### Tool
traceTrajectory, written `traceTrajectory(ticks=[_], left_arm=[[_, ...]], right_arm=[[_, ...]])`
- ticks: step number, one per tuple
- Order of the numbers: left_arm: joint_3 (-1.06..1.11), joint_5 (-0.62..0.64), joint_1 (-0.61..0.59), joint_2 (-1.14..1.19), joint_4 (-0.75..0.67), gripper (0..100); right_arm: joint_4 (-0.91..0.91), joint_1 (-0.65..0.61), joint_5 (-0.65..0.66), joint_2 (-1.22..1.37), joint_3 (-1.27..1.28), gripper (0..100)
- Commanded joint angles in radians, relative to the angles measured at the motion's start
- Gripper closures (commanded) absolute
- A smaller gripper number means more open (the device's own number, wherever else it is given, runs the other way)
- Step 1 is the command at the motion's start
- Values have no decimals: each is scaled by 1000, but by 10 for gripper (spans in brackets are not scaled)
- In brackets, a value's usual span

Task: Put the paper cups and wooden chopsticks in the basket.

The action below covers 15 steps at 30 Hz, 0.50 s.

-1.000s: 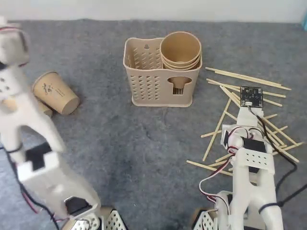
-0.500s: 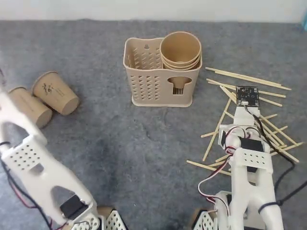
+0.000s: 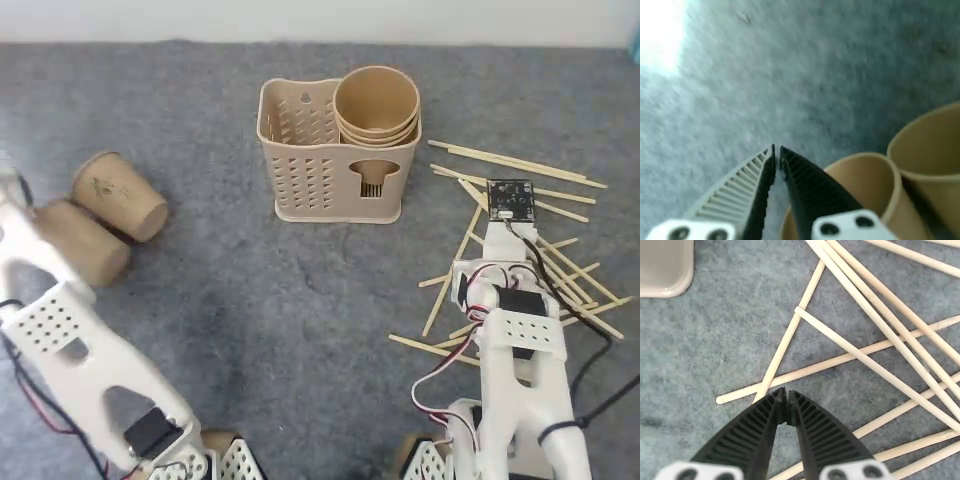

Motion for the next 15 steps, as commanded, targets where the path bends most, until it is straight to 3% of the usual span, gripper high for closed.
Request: traceTrajectory(ticks=[1, 8, 15], left_arm=[[-31, -15, 40, -118, 170, 988], [130, -11, 72, -299, 196, 988], [561, -15, 146, -611, 195, 988]], right_arm=[[-12, -4, 23, -25, -5, 991], [-12, 1, 23, -25, -5, 991], [-12, 1, 23, -28, -5, 991]])
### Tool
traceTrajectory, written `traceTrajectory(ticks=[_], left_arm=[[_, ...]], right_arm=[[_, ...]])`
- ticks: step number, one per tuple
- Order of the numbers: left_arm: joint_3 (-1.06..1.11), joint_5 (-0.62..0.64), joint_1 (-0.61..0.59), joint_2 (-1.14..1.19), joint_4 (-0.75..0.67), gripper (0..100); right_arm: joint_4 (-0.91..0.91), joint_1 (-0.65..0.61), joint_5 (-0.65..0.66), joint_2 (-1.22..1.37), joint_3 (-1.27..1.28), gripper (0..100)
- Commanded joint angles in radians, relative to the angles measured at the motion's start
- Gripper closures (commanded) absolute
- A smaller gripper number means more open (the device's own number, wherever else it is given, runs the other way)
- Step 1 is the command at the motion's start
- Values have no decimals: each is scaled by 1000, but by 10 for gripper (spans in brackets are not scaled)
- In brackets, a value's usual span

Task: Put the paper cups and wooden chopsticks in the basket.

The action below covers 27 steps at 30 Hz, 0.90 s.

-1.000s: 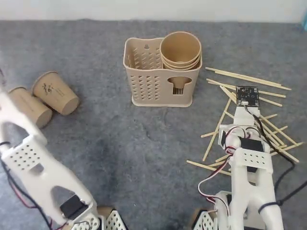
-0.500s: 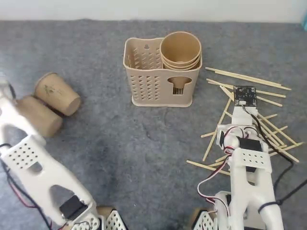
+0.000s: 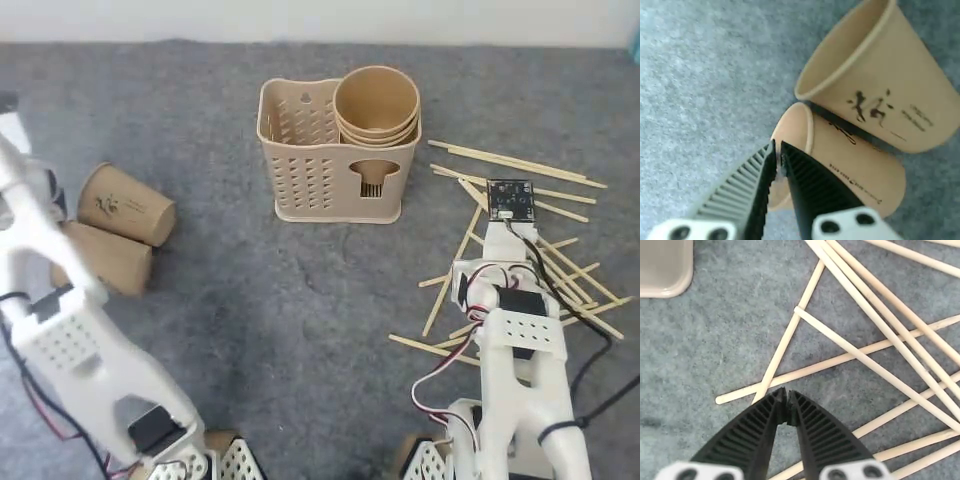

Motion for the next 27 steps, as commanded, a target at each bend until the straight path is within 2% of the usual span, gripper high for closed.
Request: traceTrajectory(ticks=[1, 7, 18, 23, 27], left_arm=[[188, -11, 37, -229, 35, 988], [397, -11, 48, -408, 35, 988], [791, -57, 180, -618, 35, 988], [881, -57, 249, -697, 34, 988], [911, -60, 244, -712, 32, 988]], right_arm=[[-12, -1, 23, -28, -5, 991], [-12, -1, 23, -28, -5, 991], [-12, 16, 23, -35, -5, 991], [-12, 16, 23, -35, -5, 991], [-12, 16, 23, -35, -5, 991]])
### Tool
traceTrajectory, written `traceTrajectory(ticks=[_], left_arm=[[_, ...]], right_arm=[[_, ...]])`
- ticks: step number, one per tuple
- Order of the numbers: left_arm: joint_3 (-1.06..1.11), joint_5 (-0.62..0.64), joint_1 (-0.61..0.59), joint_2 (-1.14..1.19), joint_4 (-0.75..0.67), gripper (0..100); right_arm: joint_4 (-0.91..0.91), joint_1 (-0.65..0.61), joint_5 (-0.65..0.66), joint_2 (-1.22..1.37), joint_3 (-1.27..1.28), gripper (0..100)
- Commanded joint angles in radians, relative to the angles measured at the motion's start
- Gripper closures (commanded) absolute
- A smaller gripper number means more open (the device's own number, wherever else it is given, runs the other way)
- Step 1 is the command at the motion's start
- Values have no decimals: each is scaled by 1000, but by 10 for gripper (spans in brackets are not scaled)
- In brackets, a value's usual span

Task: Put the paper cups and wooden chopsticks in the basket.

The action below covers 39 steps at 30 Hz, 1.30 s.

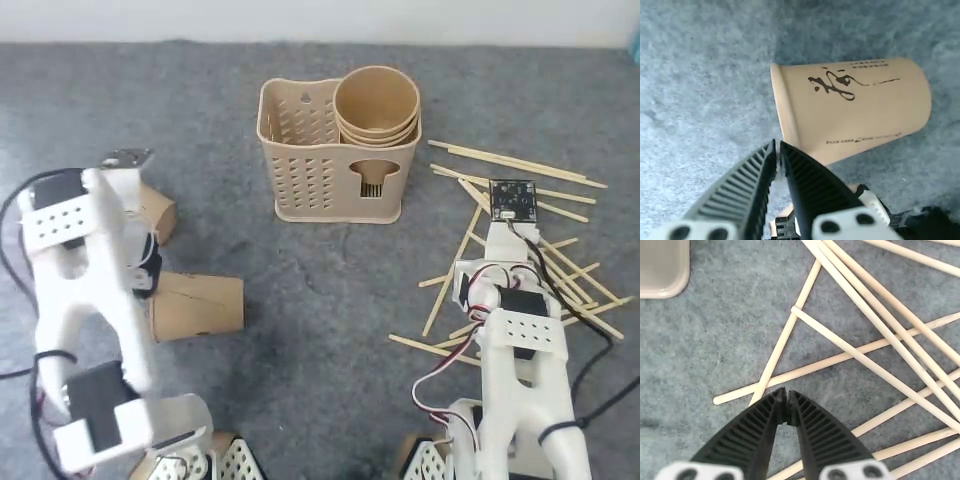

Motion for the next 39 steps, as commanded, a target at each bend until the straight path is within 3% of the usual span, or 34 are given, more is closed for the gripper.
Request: traceTrajectory(ticks=[1, 7, 13, 17, 22, 27, 32, 39], left_arm=[[15, -14, -6, -54, 31, 988], [110, -55, -72, -54, -12, 988], [246, -54, -115, -61, -207, 988], [352, -51, -110, -61, -319, 988], [367, -15, -71, -74, -348, 988], [367, 61, 32, -209, -311, 988], [375, 218, 241, -419, -229, 988], [424, 284, 483, -543, -292, 988]], right_arm=[[-12, 7, 23, -35, -5, 991], [-12, 7, 23, -35, -5, 991], [-12, 5, 23, -35, -5, 991], [-13, 5, 23, -35, -5, 991], [-15, 4, 25, -35, -5, 991], [-15, 5, 25, -35, -5, 991], [-18, 5, 25, -35, -5, 991], [-18, 7, 25, -35, -5, 991]])
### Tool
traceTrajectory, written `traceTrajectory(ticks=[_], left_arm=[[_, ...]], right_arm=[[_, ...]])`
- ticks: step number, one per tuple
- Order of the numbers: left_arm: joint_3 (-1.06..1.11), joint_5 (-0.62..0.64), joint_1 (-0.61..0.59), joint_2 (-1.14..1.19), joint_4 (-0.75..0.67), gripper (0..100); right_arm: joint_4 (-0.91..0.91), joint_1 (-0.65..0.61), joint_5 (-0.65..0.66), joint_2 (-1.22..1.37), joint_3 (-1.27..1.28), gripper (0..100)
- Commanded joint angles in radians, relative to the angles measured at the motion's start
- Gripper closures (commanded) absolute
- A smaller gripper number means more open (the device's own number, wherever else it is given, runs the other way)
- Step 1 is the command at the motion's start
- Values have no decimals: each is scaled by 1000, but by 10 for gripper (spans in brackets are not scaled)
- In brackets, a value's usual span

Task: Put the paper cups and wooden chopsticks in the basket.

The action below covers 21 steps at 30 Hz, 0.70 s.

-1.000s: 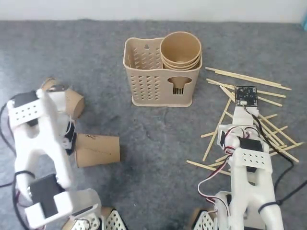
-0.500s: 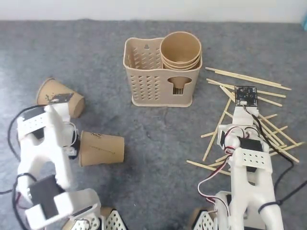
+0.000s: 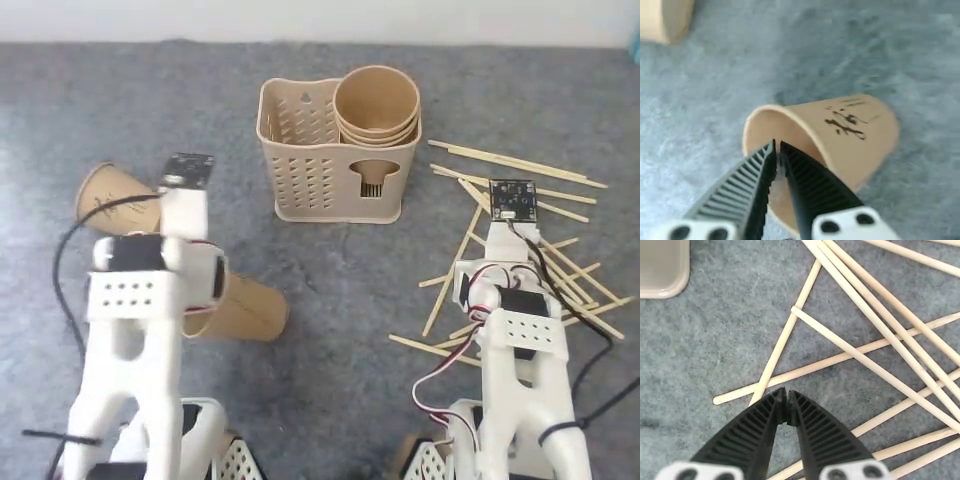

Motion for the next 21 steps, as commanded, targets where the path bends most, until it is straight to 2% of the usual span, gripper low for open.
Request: traceTrajectory(ticks=[1, 6, 9, 21], left_arm=[[8, 12, 144, -37, -46, 988], [5, 12, 305, -26, -61, 988], [-15, 12, 354, -26, -81, 988], [-154, 3, 361, -28, -72, 987]], right_arm=[[-18, 7, 25, -35, -5, 991], [-18, 7, 25, -35, -5, 991], [-18, 7, 25, -35, -5, 991], [-21, 7, 61, -30, -5, 991]])
